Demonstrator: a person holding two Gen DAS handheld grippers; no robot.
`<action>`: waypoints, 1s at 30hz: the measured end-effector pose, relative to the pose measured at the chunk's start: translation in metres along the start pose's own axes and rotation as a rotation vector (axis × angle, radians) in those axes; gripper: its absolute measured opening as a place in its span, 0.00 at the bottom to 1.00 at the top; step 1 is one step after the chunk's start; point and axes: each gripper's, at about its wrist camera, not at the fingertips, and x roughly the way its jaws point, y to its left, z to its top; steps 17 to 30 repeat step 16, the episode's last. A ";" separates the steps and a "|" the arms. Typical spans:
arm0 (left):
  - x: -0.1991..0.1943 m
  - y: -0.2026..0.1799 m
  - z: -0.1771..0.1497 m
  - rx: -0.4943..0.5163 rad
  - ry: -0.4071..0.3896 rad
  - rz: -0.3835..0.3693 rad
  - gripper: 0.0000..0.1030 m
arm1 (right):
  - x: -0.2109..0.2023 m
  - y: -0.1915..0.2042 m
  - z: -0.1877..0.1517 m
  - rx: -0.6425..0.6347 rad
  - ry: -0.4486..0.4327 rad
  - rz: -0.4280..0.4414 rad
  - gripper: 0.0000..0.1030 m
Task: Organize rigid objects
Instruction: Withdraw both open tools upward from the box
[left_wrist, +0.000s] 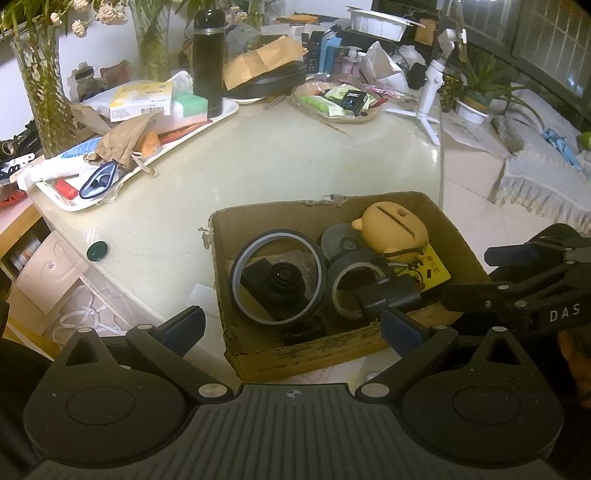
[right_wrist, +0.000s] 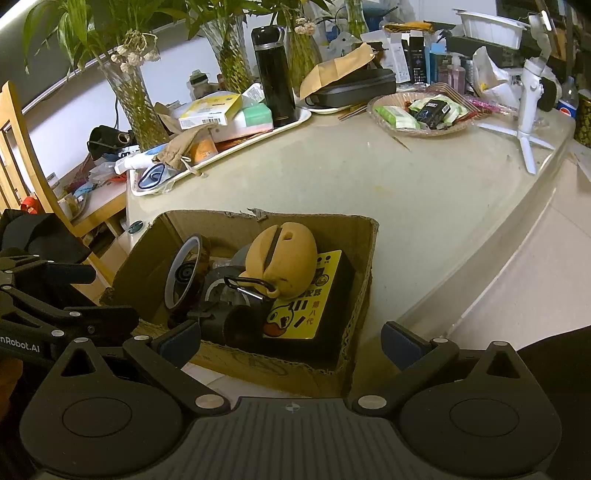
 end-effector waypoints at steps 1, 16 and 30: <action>0.000 0.000 0.001 0.001 0.001 0.000 1.00 | 0.000 0.000 0.000 0.000 0.000 0.000 1.00; 0.001 0.000 0.001 0.009 -0.005 -0.003 1.00 | 0.001 0.000 -0.001 0.001 0.001 -0.001 1.00; 0.001 0.000 0.001 0.009 -0.005 -0.003 1.00 | 0.001 0.000 -0.001 0.001 0.001 -0.001 1.00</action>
